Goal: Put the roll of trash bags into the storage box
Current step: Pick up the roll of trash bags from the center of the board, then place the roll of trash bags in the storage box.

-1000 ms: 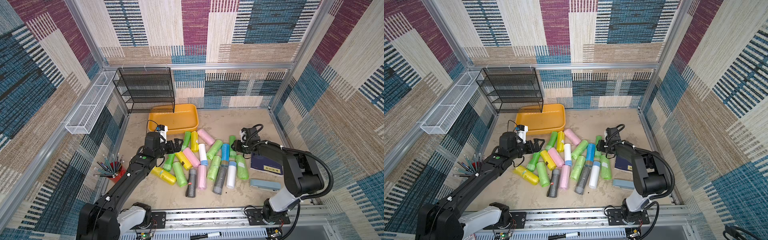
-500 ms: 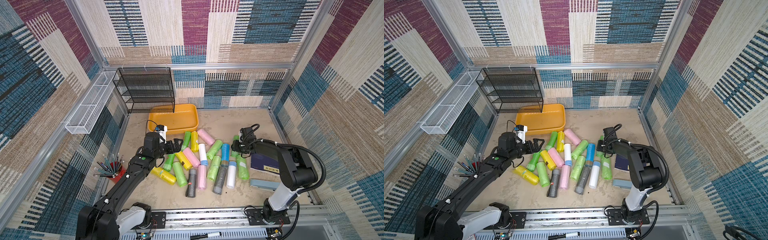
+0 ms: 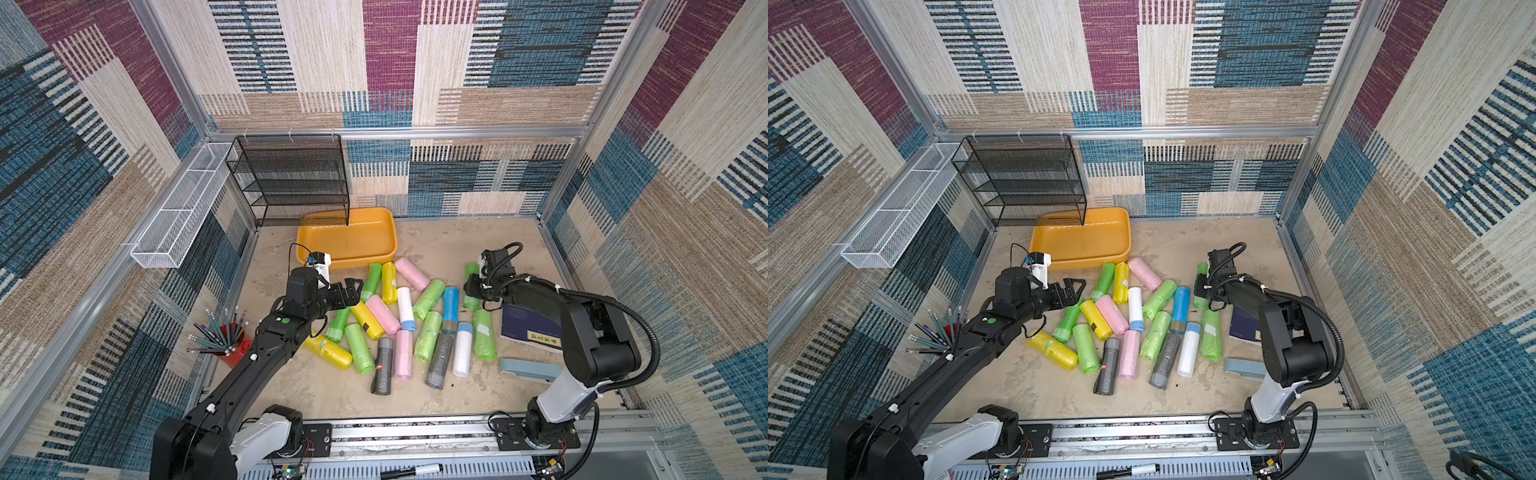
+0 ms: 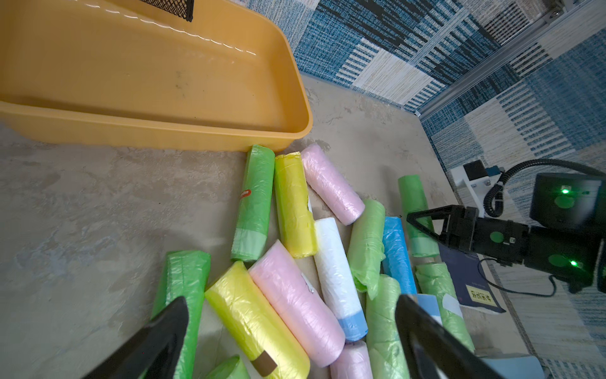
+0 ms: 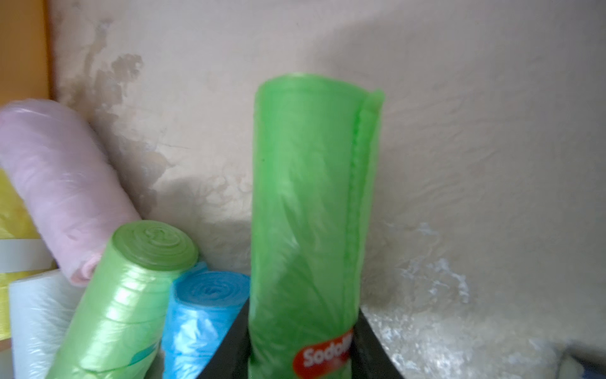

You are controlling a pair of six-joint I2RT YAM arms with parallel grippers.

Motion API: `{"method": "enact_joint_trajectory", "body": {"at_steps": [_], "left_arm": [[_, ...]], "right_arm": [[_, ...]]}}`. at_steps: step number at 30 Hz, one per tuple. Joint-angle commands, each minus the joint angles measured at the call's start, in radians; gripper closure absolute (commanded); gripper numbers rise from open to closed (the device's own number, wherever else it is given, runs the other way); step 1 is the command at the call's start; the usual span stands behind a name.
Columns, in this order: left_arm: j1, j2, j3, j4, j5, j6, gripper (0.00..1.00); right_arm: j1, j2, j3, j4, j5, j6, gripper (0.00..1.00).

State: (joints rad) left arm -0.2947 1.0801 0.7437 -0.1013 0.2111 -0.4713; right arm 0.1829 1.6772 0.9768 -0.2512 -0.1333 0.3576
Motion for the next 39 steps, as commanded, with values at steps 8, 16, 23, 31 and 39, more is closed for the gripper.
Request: {"method": "enact_joint_trajectory", "body": {"at_steps": [8,16,23,31,39], "left_arm": [[0.000,-0.041,-0.009,-0.009,-0.050,0.010,0.01],[0.000,-0.063,-0.011,-0.018,-0.032,-0.004,0.01],[0.001,-0.104,-0.016,-0.030,-0.014,-0.025,0.02],[0.000,-0.096,-0.026,-0.018,0.021,-0.048,0.01],[0.001,-0.072,-0.021,-0.013,0.037,-0.048,0.01]], "right_arm": [[0.037,-0.015,0.164,0.002,-0.142,0.011,0.66],[0.106,0.103,0.388,0.016,-0.187,0.042,0.69],[0.163,0.301,0.630,0.043,-0.251,0.067,0.73],[0.205,0.532,0.934,0.003,-0.290,0.098,0.75],[0.232,0.746,1.224,-0.057,-0.351,0.144,0.76]]}}
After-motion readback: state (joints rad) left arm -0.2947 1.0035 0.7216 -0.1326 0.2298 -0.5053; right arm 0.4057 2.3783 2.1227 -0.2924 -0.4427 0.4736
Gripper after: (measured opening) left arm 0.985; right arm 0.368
